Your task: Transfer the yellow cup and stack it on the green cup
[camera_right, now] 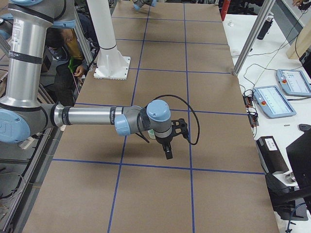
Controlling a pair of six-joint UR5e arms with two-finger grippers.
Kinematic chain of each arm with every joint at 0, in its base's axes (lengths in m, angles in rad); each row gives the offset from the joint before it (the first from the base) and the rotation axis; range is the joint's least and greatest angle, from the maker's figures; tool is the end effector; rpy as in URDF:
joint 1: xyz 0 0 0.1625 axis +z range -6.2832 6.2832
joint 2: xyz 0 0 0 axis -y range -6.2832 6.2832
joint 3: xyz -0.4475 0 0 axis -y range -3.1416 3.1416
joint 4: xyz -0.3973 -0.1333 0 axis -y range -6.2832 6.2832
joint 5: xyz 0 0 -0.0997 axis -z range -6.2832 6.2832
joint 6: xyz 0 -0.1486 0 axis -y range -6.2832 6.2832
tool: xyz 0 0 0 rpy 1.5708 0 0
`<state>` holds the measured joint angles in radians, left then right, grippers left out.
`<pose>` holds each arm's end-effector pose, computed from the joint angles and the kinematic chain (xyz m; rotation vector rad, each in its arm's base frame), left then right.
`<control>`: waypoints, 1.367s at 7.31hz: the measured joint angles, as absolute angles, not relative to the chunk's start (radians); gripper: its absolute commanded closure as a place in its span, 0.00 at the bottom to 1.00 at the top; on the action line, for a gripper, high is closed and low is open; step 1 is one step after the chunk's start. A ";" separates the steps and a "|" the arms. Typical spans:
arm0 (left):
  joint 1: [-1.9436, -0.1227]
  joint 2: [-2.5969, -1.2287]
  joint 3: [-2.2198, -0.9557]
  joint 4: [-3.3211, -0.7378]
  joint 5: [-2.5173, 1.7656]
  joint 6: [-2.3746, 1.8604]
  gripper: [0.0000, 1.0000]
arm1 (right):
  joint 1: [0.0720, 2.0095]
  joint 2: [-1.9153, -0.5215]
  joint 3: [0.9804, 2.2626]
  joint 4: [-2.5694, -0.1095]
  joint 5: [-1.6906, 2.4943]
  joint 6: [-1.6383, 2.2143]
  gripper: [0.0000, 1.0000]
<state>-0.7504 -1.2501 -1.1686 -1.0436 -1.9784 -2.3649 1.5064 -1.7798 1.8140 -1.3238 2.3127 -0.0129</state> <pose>-0.0077 -0.0945 0.9876 -0.3688 -1.4026 -1.5546 0.0051 -0.4316 0.6643 0.2493 -0.7443 -0.1776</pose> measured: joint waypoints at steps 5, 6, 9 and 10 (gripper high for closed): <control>-0.755 -1.156 -1.207 -1.236 -1.598 -2.332 0.94 | 1.506 -1.772 1.828 -1.322 2.349 -0.015 0.00; -0.758 -1.144 -1.206 -1.277 -1.525 -2.311 0.94 | 1.507 -1.766 1.829 -1.322 2.373 -0.015 0.00; -0.786 -1.139 -1.202 -1.433 -1.307 -2.238 0.94 | 1.508 -1.750 1.829 -1.322 2.405 -0.014 0.00; -0.812 -1.139 -1.202 -1.485 -1.255 -2.186 0.94 | 1.508 -1.743 1.830 -1.322 2.406 -0.014 0.00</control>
<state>-0.8115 -1.1391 -1.2015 -1.4854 -1.2550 -2.1860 1.5078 -1.7428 1.8300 -1.3223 2.4063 -0.0140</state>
